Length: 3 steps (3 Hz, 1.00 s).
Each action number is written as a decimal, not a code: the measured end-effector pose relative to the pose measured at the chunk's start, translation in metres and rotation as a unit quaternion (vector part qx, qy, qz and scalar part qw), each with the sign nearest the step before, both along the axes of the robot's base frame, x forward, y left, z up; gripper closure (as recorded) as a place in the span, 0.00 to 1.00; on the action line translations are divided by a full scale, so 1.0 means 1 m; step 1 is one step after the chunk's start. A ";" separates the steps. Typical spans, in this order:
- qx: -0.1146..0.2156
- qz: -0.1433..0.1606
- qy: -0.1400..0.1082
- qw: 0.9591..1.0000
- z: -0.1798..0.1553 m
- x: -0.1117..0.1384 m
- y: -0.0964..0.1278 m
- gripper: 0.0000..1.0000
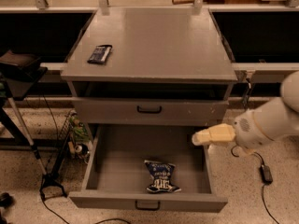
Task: Place blue chip bag into middle drawer
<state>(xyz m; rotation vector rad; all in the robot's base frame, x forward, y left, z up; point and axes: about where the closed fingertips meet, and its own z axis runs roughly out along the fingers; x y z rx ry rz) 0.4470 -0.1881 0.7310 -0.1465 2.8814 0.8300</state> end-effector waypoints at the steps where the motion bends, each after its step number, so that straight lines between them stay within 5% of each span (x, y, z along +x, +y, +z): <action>1: -0.012 -0.043 -0.045 0.998 0.069 -0.049 -0.037 0.00; 2: -0.018 -0.081 -0.088 0.993 0.124 -0.099 -0.065 0.00; 3: -0.019 -0.081 -0.088 0.993 0.125 -0.099 -0.066 0.00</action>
Offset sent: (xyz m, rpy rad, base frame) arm -0.1478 -0.0964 0.1755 -0.0408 -0.2515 -0.2369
